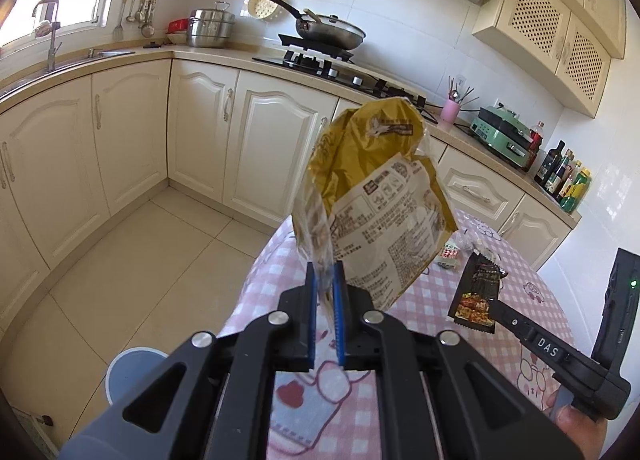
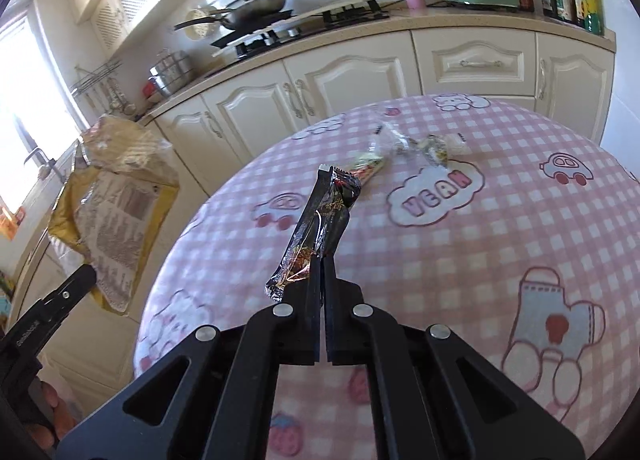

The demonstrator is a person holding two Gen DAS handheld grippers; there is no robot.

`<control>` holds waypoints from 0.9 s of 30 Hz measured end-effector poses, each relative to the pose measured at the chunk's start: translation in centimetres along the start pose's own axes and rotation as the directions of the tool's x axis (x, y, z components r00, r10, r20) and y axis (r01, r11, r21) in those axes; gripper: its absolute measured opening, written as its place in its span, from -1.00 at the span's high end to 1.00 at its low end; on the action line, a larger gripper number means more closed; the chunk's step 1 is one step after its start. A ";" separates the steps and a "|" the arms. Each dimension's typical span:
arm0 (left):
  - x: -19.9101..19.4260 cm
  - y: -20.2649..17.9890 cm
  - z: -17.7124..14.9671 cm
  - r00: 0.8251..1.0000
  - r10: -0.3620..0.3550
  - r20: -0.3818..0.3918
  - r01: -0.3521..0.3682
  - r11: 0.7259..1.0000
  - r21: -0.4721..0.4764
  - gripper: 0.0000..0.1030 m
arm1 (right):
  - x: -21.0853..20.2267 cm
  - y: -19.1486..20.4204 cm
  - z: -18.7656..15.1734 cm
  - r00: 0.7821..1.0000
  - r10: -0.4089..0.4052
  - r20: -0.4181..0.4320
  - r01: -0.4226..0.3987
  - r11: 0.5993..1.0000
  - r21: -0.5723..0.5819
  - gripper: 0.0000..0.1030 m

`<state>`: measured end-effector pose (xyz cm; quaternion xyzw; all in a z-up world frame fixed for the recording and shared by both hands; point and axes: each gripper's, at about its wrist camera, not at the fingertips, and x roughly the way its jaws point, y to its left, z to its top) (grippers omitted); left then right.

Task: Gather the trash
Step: 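Carry yellow bag and black wrapper over the bucket and open both tools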

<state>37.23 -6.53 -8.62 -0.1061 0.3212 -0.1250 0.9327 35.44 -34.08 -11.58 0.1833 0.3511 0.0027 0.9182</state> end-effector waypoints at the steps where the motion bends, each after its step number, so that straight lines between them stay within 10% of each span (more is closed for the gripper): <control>1: -0.5 0.4 -0.1 1.000 0.002 0.002 -0.002 1.000 -0.006 0.87 | -0.4 1.0 -0.3 1.000 0.015 0.000 -0.015 1.000 -0.012 0.99; 16: -9.5 13.5 -2.5 0.982 0.189 0.031 -0.182 0.972 -0.146 0.87 | 0.2 17.6 -5.5 0.965 0.239 -0.104 -0.255 0.948 -0.191 0.99; 27: -9.6 24.7 -6.0 0.942 0.325 -0.088 -0.336 0.909 -0.248 0.87 | 7.4 26.0 -11.3 0.915 0.274 -0.297 -0.348 0.907 -0.236 0.99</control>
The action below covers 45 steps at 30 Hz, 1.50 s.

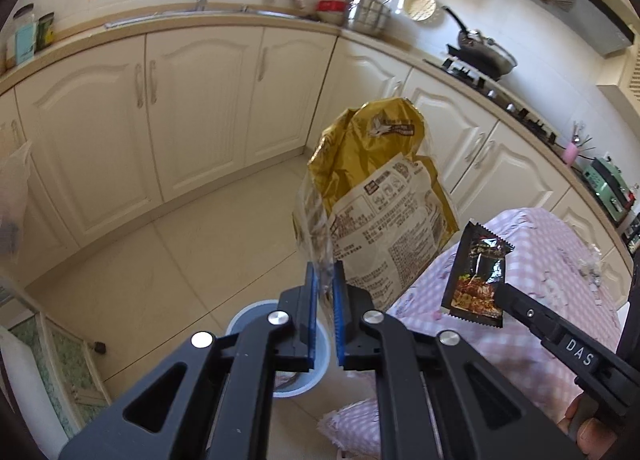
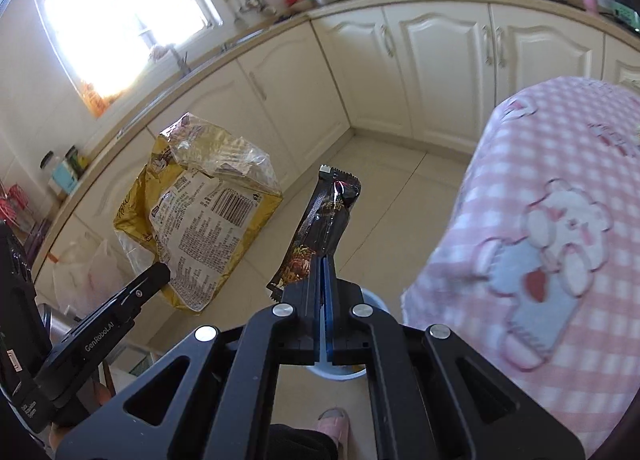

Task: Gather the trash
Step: 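Carry yellow bag and black wrapper over the bucket and open both tools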

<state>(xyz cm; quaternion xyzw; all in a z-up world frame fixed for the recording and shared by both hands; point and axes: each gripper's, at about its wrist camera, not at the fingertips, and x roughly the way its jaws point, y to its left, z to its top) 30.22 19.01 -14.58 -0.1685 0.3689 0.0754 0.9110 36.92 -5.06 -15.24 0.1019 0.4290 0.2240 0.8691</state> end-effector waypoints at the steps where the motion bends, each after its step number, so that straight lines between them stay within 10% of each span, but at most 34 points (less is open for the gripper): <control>1: 0.5 0.6 -0.1 1.000 0.006 -0.010 -0.007 1.000 -0.005 0.87 | 1.0 0.2 -0.1 1.000 0.003 -0.015 -0.003 1.000 -0.002 0.99; 24: 18.5 5.3 -5.7 0.919 0.040 -0.393 -0.058 0.998 -0.034 0.70 | 13.1 -1.6 -3.3 0.971 -0.038 -0.236 0.045 0.999 0.025 0.99; 28: 19.5 5.1 -5.9 0.917 0.027 -0.399 -0.048 0.998 -0.042 0.32 | 14.1 -1.7 -3.3 0.967 -0.044 -0.251 0.053 0.998 0.028 0.99; 45: 17.6 6.1 -5.0 0.929 0.034 -0.369 -0.065 0.995 -0.070 0.19 | 15.7 0.0 -3.9 0.960 -0.035 -0.277 0.038 0.999 0.007 0.99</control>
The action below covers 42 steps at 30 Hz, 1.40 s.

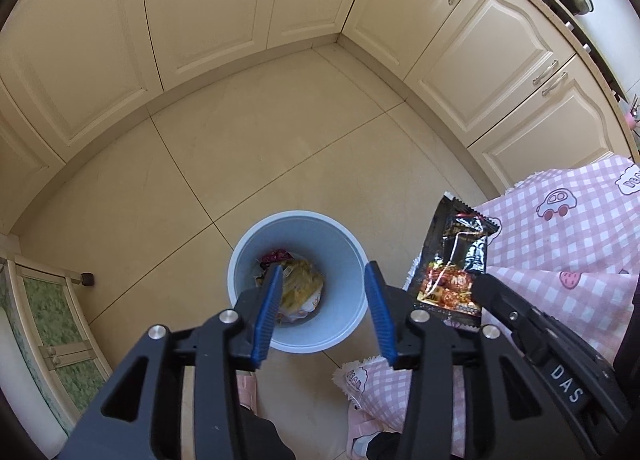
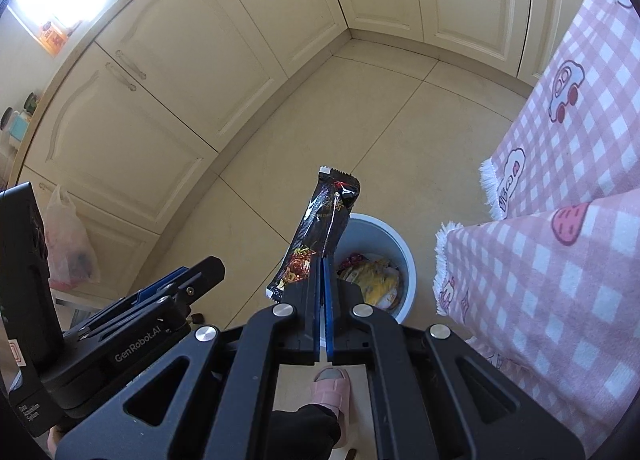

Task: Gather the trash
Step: 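Carry yellow bag and black wrapper over the bucket and open both tools, then grasp the red-white wrapper with the left tool while the right grasps the clear plastic wrapper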

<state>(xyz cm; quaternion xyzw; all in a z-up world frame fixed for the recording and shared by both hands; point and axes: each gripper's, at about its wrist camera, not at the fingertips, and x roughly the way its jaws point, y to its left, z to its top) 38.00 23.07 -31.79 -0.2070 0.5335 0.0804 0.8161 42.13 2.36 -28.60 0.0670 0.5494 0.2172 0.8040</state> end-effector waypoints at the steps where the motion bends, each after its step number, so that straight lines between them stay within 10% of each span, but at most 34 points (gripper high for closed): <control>1: -0.3 0.1 0.0 1.000 -0.002 0.006 0.002 1.000 -0.001 0.19 | -0.1 0.2 0.1 1.000 0.002 0.002 -0.002 1.000 -0.003 0.99; 15: -6.2 -0.5 0.8 0.994 -0.012 0.109 0.013 1.000 -0.008 -0.05 | -3.9 2.7 1.8 0.992 0.041 0.115 -0.034 0.997 -0.066 0.77; 25: -12.7 -7.8 -0.7 0.975 -0.091 0.202 0.069 0.991 0.113 -0.05 | -13.3 -0.4 1.1 0.962 0.014 0.273 -0.003 0.999 -0.040 0.65; 34: -18.0 -20.9 -3.5 0.940 -0.232 0.250 0.143 0.933 0.330 -0.06 | -25.2 -8.5 -0.9 0.880 -0.096 0.465 0.079 0.995 0.057 0.51; 42: -17.9 -36.6 -7.7 0.926 -0.339 0.165 0.197 0.809 0.554 -0.18 | -33.4 -19.5 -3.2 0.787 -0.285 0.547 0.191 0.956 0.224 0.32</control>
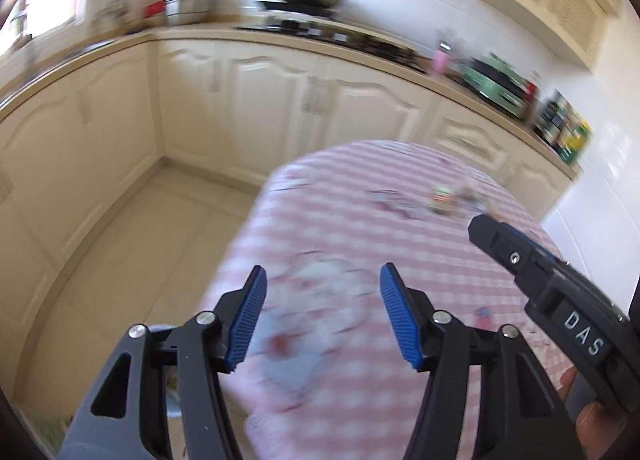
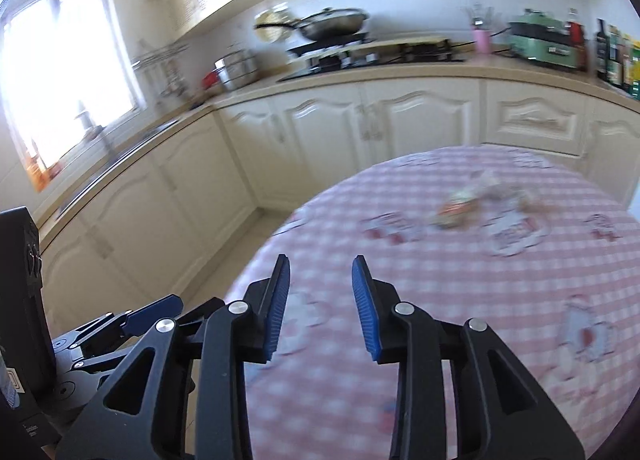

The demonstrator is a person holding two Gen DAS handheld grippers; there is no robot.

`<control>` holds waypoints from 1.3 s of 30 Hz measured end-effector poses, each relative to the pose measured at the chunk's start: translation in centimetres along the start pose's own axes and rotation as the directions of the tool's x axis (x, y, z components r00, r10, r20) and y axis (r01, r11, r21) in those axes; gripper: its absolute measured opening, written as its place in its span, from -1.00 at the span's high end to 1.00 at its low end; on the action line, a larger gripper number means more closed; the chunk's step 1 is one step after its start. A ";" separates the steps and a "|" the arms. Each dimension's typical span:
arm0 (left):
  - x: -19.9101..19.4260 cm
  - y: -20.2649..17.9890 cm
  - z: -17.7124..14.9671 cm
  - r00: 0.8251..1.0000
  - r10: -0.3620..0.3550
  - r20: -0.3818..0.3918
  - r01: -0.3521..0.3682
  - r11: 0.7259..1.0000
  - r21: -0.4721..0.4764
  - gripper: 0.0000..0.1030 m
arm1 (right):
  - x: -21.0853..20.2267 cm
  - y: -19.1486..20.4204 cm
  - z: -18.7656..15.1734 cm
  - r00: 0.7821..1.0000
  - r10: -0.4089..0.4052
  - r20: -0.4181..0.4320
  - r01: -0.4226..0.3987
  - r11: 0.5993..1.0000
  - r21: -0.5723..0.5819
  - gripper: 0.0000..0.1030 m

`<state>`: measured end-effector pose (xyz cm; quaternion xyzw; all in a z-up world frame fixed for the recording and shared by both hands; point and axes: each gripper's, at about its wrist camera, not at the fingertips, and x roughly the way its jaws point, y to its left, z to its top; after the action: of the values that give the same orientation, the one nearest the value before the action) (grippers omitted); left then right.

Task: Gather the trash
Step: 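Grasp the red-white wrapper with the left tool while the right grasps the clear plastic wrapper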

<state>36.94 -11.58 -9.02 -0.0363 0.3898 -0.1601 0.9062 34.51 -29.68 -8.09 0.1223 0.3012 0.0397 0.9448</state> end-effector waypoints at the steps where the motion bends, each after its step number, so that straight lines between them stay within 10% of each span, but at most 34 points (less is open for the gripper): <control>1: 0.7 -1.3 0.2 1.000 -0.008 -0.006 0.008 1.000 0.023 -0.19 | -0.3 -2.0 0.3 0.999 -0.032 0.011 0.032 0.999 0.014 0.29; 11: 11.6 -10.7 2.6 0.992 -0.040 -0.122 0.058 0.987 0.149 -0.27 | 2.1 -14.6 1.4 0.980 -0.193 -0.049 0.197 0.975 0.100 -0.18; 27: 20.3 -13.2 7.3 0.987 0.041 -0.153 0.000 0.965 0.261 -0.27 | 11.4 -17.7 5.3 0.965 -0.184 -0.189 0.183 0.983 -0.026 -0.59; 30: 20.2 -13.5 7.1 0.989 0.043 -0.139 0.000 0.955 0.297 0.26 | 13.0 -17.5 5.1 0.957 -0.176 -0.231 0.171 0.984 -0.044 -0.59; 32: 20.0 -13.3 7.1 0.988 0.042 -0.150 0.004 0.956 0.293 0.44 | 13.3 -17.4 4.8 0.957 -0.166 -0.238 0.163 0.986 -0.034 -0.49; 35: 19.3 -12.2 6.9 0.987 0.043 -0.155 0.000 0.963 0.269 0.49 | 13.4 -16.5 4.8 0.958 -0.166 -0.235 0.157 0.986 -0.057 0.22; 39: 17.0 -9.3 6.3 0.990 0.025 -0.142 0.001 0.984 0.179 0.52 | 12.4 -14.7 4.7 0.960 -0.163 -0.225 0.146 0.985 -0.092 0.35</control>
<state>49.94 -26.15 -14.68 0.0589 0.4382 -0.1913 0.8763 47.39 -43.04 -15.12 0.0578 0.4165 -0.0091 0.9072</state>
